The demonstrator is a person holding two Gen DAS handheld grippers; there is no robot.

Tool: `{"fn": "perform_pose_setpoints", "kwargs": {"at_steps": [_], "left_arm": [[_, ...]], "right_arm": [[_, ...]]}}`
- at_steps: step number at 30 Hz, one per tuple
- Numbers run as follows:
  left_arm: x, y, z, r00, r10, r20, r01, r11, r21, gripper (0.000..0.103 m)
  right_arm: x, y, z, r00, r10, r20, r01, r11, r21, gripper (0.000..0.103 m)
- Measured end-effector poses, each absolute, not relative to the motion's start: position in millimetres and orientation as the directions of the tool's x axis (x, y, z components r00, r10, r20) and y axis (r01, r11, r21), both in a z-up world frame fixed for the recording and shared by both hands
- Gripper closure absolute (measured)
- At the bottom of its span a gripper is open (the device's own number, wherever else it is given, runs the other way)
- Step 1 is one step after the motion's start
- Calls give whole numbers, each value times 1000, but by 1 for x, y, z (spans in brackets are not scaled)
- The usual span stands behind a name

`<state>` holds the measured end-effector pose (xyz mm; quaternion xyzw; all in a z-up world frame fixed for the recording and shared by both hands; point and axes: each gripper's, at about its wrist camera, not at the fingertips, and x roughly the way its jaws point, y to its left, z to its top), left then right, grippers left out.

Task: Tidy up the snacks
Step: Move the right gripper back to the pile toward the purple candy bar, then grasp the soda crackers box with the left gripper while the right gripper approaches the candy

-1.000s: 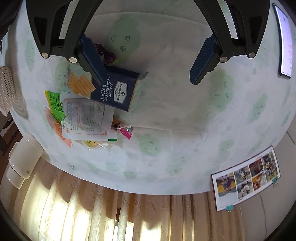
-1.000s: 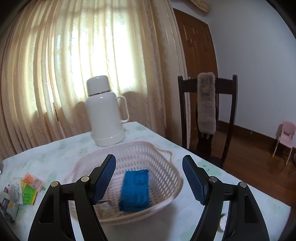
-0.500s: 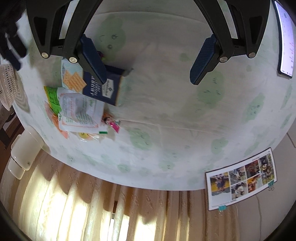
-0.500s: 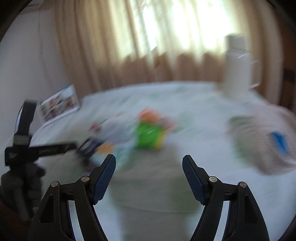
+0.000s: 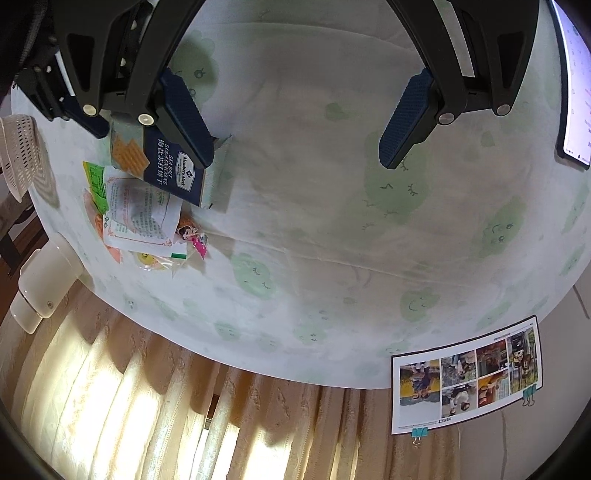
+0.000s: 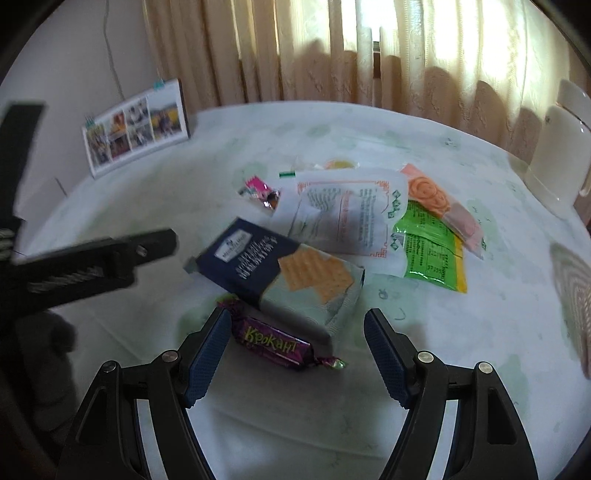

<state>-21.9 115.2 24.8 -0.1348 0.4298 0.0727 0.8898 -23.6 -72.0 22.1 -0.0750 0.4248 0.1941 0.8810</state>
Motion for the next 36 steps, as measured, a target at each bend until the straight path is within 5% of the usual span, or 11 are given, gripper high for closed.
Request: {"fn": "perform_pose_setpoints", "kwargs": {"at_steps": [16, 28, 35, 36], "left_arm": [[-20, 111, 21, 603, 7, -798, -230, 959, -166, 14], [-16, 105, 15, 584, 22, -812, -228, 964, -138, 14], [-17, 107, 15, 584, 19, -812, -236, 961, -147, 14], [-17, 108, 15, 584, 16, -812, -235, 960, -150, 14]], "right_arm": [[-23, -153, 17, 584, 186, -790, -263, 964, 33, 27], [-21, -173, 27, 547, 350, -760, -275, 933, 232, 28], [-9, -140, 17, 546, 308, -779, -309, 938, 154, 57], [-9, -141, 17, 549, 299, -780, -308, 941, 144, 68]]}}
